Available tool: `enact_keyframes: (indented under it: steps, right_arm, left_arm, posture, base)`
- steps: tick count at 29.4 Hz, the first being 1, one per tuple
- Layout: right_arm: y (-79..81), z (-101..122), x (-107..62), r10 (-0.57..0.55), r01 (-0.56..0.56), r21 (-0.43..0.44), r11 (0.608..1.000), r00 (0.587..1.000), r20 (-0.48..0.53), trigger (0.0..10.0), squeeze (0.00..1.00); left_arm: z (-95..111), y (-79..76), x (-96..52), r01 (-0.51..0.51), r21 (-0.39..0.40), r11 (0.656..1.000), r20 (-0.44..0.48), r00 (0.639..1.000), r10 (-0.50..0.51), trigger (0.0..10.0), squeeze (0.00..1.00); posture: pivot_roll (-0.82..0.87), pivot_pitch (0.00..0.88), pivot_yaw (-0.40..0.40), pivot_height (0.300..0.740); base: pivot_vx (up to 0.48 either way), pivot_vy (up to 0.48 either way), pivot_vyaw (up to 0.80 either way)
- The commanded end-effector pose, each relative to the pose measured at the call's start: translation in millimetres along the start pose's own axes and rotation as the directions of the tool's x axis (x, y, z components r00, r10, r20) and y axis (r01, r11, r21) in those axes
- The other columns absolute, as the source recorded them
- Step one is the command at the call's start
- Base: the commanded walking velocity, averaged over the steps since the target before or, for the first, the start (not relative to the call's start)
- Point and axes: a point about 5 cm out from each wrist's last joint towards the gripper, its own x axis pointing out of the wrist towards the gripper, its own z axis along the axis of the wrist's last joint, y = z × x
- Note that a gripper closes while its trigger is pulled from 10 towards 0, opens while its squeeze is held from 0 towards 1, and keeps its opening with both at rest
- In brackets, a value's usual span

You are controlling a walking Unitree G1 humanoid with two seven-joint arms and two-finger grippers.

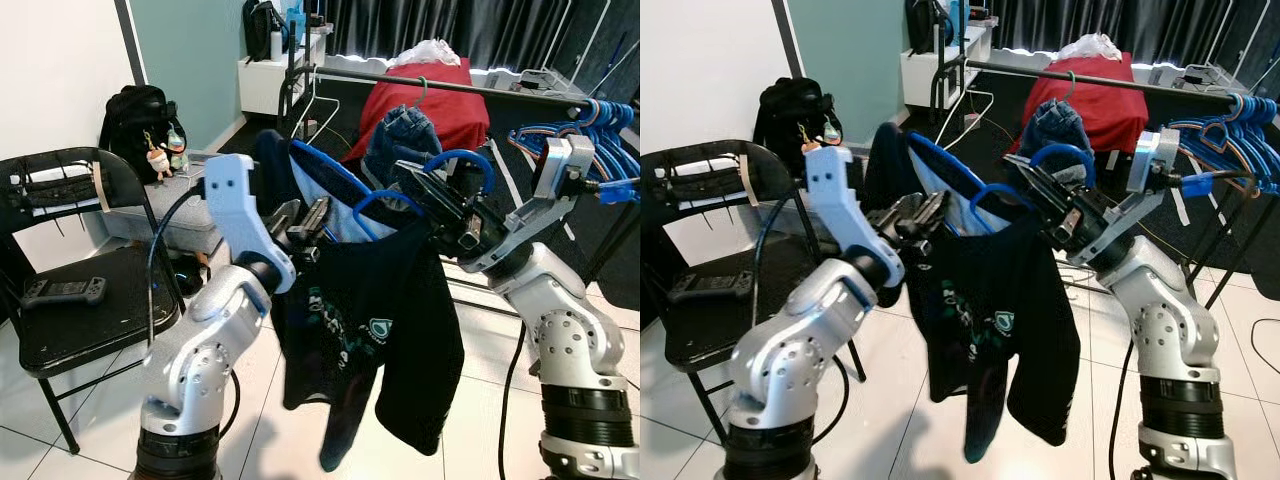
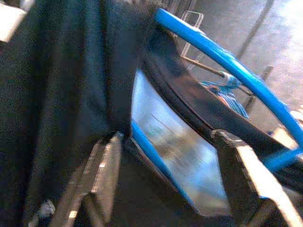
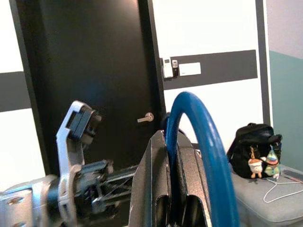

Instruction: Hang hanger

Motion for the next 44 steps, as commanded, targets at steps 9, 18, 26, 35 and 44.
enact_keyframes:
  steps: [9, 18, 26, 35, 44]
  right_arm:
    - [5.2, 7, 0.7, 0.042, -0.042, -0.006, 0.999, 0.999, 0.019, 0.0, 0.0]
    - [3.0, 7, -0.5, 0.031, -0.031, -0.014, 0.999, 0.999, 0.012, 0.0, 0.0]
    - [0.4, 10, 0.3, 0.027, -0.026, -0.024, 0.999, 1.0, 0.013, 0.0, 0.0]
    - [1.9, 10, -0.3, 0.023, -0.023, -0.023, 0.999, 1.0, 0.013, 0.0, 0.0]
    - [-1.5, 10, -1.5, 0.003, -0.002, -0.03, 1.0, 1.0, 0.008, 0.0, 0.0]
  left_arm:
    - [32, 27.7, -3.4, -0.228, 0.175, 0.958, 0.184, 0.963, 0.195, 10.0, 1.0]
    - [50, 25.2, -7.8, -0.227, 0.281, 0.933, 0.275, 0.95, 0.148, 10.0, 0.0]
    - [40, 28.2, -13.7, -0.235, 0.386, 0.892, 0.244, 0.958, 0.147, 0.0, 0.0]
    - [37, 24.9, -11.0, -0.213, 0.399, 0.892, 0.238, 0.963, 0.124, 0.0, 0.0]
    - [39, 26.5, -11.3, -0.222, 0.408, 0.886, 0.248, 0.96, 0.127, 0.0, 0.0]
  posture:
    - [-0.05, 0.004, -0.063, 0.736]
    - [-0.04, 0.0, -0.066, 0.736]
    - [-0.04, 0.0, -0.07, 0.736]
    - [-0.05, 0.003, -0.063, 0.736]
    - [-0.05, 0.003, -0.065, 0.736]
  base:
    - [0.0, 0.0, 0.0]
    - [0.0, 0.0, 0.0]
    - [0.0, 0.0, 0.0]
    - [0.0, 0.0, 0.0]
    - [0.0, 0.0, 0.0]
